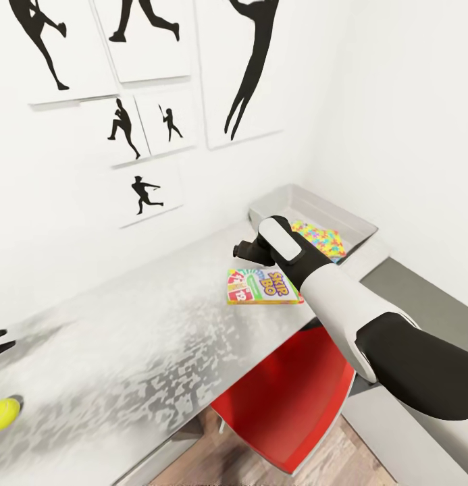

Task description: Put all the toys in the child's room - the three board games (two on the bed and one on the table), the two jigsaw puzzles on the table, and the tennis ball on the table - inside the toy box on the table in the child's room.

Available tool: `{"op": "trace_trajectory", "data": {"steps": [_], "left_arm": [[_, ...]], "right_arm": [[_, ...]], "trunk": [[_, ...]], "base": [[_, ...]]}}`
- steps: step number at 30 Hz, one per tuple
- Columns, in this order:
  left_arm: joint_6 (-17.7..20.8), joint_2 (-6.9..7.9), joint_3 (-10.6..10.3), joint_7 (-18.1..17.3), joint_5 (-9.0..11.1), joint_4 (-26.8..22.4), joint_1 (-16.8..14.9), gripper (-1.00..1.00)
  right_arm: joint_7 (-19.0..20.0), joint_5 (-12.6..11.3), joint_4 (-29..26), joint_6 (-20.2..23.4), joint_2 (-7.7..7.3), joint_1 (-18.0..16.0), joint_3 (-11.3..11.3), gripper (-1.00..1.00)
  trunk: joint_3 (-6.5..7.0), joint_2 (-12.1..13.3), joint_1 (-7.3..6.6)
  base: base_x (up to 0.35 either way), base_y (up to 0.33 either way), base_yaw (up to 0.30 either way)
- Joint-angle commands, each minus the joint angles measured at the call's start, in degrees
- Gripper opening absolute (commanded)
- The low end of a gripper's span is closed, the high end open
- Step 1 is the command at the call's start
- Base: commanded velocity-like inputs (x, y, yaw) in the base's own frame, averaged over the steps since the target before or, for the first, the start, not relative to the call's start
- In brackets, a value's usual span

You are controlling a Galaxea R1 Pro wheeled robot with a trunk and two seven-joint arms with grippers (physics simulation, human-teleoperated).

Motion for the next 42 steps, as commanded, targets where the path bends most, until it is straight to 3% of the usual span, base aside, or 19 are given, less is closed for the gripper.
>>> {"op": "trace_trajectory", "data": {"steps": [1,4,11,42], "left_arm": [[0.61,0.02,-0.01,-0.25,0.44,-0.37,0.34,1.00],[0.67,-0.01,-0.10,-0.25,1.70,-1.80,1.53,1.00],[0.85,-0.28,-0.17,-0.25,2.24,-2.42,2.17,1.00],[0.98,-0.84,-0.27,-0.25,2.58,-2.52,2.36,1.00]], "right_arm": [[-0.46,-0.39,-0.02,0.07,0.00,-0.07,0.14,1.00],[-0.44,-0.38,-0.02,0.07,0.00,-0.07,0.14,1.00],[-0.39,-0.38,-0.28,0.07,0.00,-0.07,0.15,1.00],[-0.46,-0.38,-0.71,-0.01,0.00,-0.07,1.79,1.00]], "trunk": [[-0.18,-0.11,0.03],[-0.43,-0.11,0.03],[-1.05,-0.11,0.03],[-1.32,-0.11,0.03]], "base": [[0.000,0.000,0.000],[0.000,0.000,0.000],[0.000,0.000,0.000],[0.039,0.000,0.000]]}}
